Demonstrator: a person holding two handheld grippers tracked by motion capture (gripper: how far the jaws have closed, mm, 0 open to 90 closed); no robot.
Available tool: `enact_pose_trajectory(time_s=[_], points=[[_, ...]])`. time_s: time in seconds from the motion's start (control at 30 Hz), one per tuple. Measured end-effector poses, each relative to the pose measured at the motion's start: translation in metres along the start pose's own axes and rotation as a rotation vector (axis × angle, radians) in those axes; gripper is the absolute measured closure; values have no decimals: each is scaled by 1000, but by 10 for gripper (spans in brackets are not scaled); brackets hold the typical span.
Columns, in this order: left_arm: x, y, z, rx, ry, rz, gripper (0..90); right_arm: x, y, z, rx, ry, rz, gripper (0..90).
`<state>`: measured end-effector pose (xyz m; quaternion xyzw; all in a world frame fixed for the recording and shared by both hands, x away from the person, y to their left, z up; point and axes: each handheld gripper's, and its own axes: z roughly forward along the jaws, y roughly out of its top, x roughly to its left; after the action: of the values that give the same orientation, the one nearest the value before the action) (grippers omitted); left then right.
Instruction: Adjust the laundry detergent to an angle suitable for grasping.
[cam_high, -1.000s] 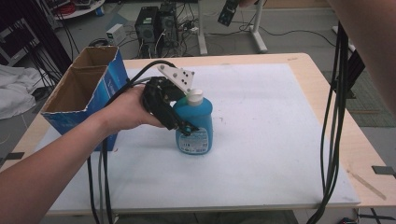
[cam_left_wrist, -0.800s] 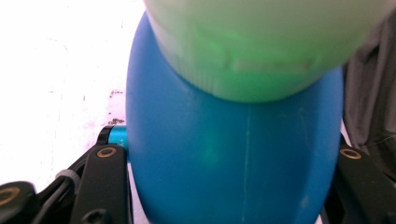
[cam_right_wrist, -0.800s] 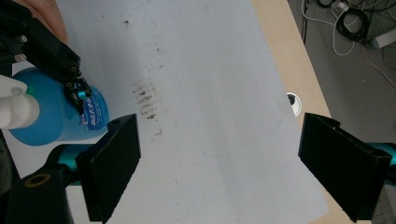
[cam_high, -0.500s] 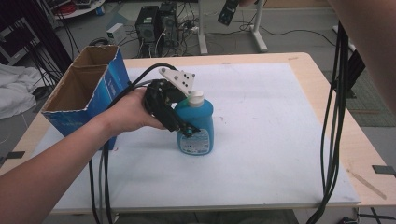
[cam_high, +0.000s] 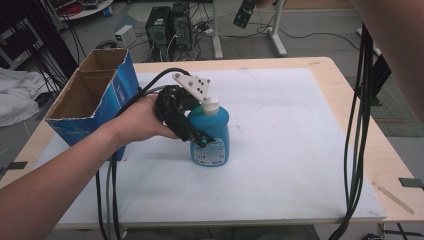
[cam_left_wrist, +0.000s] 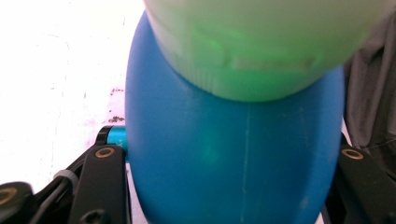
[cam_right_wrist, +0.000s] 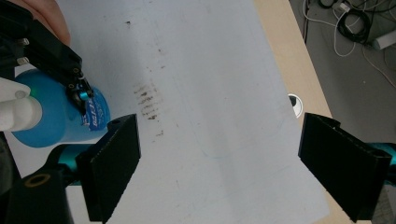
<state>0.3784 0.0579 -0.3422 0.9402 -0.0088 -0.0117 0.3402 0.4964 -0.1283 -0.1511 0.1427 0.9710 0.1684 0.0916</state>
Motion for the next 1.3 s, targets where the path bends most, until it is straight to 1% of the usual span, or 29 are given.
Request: enact_pose_trajectory(time_s=[0.03,0.07,0.1,0.2,0.23,0.27,0.3,0.33,0.37,0.4,0.43,0.5,0.6,0.67,0.7,0.77,0.8,0.9,0.93,0.97,1.0,1.03,1.07,1.13,1.17,1.2,1.23,1.27,1.3], points=[[0,0,1,-5,1,-10,425,0,0,0,1,1,2,125],[0,0,0,8,2,-7,407,0,0,0,1,3,1,125],[-1,1,2,21,20,-51,301,1,0,0,1,2,3,125],[-3,1,2,26,27,-53,287,1,0,0,2,2,0,125],[-4,1,1,38,30,-59,275,1,0,0,0,3,0,125],[-4,2,1,51,36,-63,239,1,0,0,0,3,0,125],[-5,2,-1,69,37,-57,234,1,0,0,-1,4,-1,125],[-7,2,-1,69,42,-61,233,1,1,0,-1,4,-1,125],[-8,2,-2,78,51,-63,206,1,1,1,1,4,-2,125],[-10,2,-3,89,60,-68,206,1,1,1,1,4,-2,125],[-11,2,-5,98,66,-82,187,1,1,1,1,6,-3,125],[-15,3,-9,130,75,-77,185,1,1,1,1,9,-5,125],[-19,3,-15,147,96,-86,162,1,1,1,1,8,-5,125],[-23,4,-23,163,110,-108,162,1,1,0,-2,8,-4,125],[-24,4,-26,163,115,-117,162,1,0,0,-2,6,-4,125],[-25,4,-39,171,132,-140,162,1,0,0,-2,7,-5,125],[-25,4,-39,171,132,-140,162,1,0,0,-2,7,-5,125],[-24,4,-56,168,170,-175,162,1,0,0,-1,8,-5,125],[-24,3,-60,154,190,-195,162,1,0,0,-1,8,-5,125],[-22,3,-69,152,212,-221,162,1,0,0,-2,8,-7,125],[-22,3,-69,152,212,-221,162,1,0,0,-2,8,-7,125],[-20,3,-75,149,224,-235,162,1,0,0,-1,8,-6,125],[-19,3,-80,159,237,-239,162,1,0,0,-1,8,-6,125],[-15,3,-87,168,259,-261,162,2,1,0,1,9,-5,125],[-15,3,-89,161,274,-285,162,2,1,1,2,10,-6,125],[-13,3,-92,162,281,-297,162,2,1,1,2,10,-6,125],[-11,3,-95,178,291,-302,162,2,1,1,3,10,-5,125],[-10,4,-97,182,306,-319,162,2,1,1,6,10,-6,125],[-7,4,-100,202,315,-320,162,2,1,1,7,11,-6,125]])
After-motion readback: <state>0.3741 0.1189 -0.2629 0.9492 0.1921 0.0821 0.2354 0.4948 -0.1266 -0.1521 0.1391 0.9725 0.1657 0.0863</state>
